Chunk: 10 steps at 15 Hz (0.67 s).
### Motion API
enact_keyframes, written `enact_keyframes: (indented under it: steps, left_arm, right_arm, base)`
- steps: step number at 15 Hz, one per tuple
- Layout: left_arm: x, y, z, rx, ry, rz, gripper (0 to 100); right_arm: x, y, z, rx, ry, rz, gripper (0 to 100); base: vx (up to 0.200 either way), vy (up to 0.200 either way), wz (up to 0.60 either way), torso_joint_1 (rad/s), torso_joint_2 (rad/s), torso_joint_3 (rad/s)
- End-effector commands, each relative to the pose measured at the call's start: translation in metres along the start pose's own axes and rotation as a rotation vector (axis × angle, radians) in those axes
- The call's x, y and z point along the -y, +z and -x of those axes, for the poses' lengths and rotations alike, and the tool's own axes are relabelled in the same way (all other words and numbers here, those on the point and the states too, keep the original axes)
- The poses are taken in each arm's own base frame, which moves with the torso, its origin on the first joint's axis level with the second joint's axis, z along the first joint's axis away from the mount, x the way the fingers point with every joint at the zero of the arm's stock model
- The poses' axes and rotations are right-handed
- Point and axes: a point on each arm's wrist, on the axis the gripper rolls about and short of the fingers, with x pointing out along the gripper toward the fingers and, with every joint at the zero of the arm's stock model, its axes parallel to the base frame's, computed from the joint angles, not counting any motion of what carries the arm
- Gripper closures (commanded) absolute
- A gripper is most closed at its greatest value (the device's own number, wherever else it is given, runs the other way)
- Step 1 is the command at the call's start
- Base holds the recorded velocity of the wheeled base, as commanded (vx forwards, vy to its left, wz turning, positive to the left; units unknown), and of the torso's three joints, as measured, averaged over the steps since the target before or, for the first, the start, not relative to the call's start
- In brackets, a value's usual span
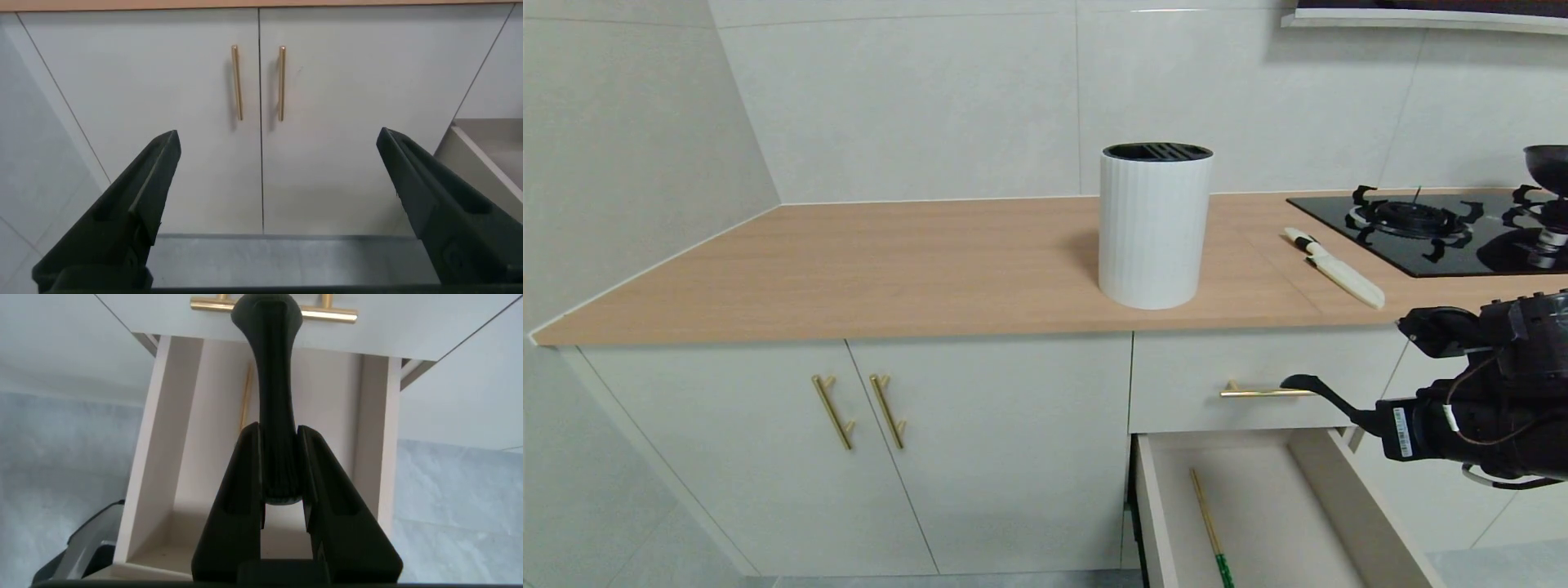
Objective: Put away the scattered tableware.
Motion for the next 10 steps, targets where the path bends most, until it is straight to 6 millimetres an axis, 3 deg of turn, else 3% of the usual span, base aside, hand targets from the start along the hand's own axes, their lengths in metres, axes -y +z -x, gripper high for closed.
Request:
enact_keyframes:
  steps: [1,6,10]
  left_arm:
    - [0.0,0.0001,-0.0001,-0.001,0.001,0.0,0]
    - [0.0,0.0001,-0.0001,-0.001,0.001,0.001,0]
    - [0.0,0.0001,-0.0001,-0.001,0.001,0.0,0]
  right_arm:
    - [0.0,-0.0014,-0.0024,-0.01,-0.001,0.001,100]
    - [0.0001,-0.002,-0.0029,-0.014,-0.001,0.014,100]
    - [0.0001,-0.0025,-0.0041,-0.018,-0.001,0.014,100]
  base:
    - [0.0,0.0,0.0,0.0,0.0,0.0]
    - [0.0,0.0,0.0,-0.009,0.02,0.015]
    - [0.0,0.0,0.0,-0.142,0.37,0.232]
